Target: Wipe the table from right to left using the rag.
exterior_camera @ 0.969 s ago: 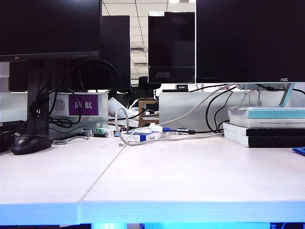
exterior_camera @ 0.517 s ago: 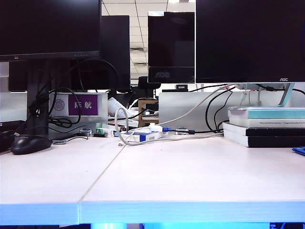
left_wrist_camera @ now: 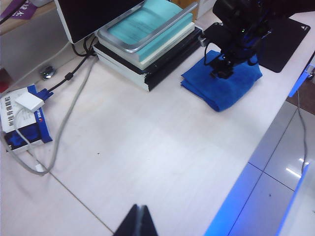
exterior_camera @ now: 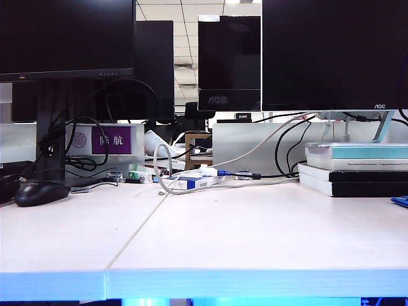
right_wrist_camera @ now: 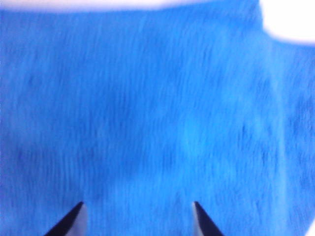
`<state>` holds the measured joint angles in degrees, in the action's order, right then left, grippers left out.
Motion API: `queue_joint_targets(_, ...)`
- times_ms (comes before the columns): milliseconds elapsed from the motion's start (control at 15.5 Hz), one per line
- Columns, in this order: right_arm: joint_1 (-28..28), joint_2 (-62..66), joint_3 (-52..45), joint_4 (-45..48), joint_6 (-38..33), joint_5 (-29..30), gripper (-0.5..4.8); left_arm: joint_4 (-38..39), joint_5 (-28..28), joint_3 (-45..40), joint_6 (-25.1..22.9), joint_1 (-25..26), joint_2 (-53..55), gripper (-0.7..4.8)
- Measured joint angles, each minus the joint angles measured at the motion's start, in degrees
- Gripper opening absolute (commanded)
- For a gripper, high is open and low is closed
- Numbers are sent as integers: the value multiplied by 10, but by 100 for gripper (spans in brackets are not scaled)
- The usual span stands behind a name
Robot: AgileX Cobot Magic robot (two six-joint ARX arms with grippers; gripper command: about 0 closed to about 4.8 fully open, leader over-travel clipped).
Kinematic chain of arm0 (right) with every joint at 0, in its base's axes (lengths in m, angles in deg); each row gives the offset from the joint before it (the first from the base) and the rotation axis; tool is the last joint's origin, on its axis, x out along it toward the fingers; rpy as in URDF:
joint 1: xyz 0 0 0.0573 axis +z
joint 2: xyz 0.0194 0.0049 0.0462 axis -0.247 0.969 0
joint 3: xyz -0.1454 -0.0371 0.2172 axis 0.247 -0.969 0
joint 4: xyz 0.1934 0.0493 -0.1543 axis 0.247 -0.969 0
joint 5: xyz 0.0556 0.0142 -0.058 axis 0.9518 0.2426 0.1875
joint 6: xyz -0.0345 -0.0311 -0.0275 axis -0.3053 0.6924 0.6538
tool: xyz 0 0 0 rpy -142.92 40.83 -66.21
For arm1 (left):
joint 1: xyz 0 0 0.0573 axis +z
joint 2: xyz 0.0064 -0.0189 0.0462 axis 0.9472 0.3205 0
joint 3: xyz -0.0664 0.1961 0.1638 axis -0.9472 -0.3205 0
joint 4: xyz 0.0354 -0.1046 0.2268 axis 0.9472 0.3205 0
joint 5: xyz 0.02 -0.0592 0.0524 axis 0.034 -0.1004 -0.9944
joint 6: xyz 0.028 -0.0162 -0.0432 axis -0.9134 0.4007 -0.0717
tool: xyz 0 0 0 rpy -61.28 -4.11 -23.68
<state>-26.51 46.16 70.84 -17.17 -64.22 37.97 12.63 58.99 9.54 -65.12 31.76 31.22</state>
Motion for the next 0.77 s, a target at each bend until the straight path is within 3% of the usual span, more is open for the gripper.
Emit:
queue_joint_targets(323, -5, 13, 1, 56, 29, 0, 266, 0, 0, 0, 0, 0, 0, -5)
queue_joint_targets(775, -22, 60, 7, 51, 43, 2, 266, 0, 0, 0, 0, 0, 0, -5)
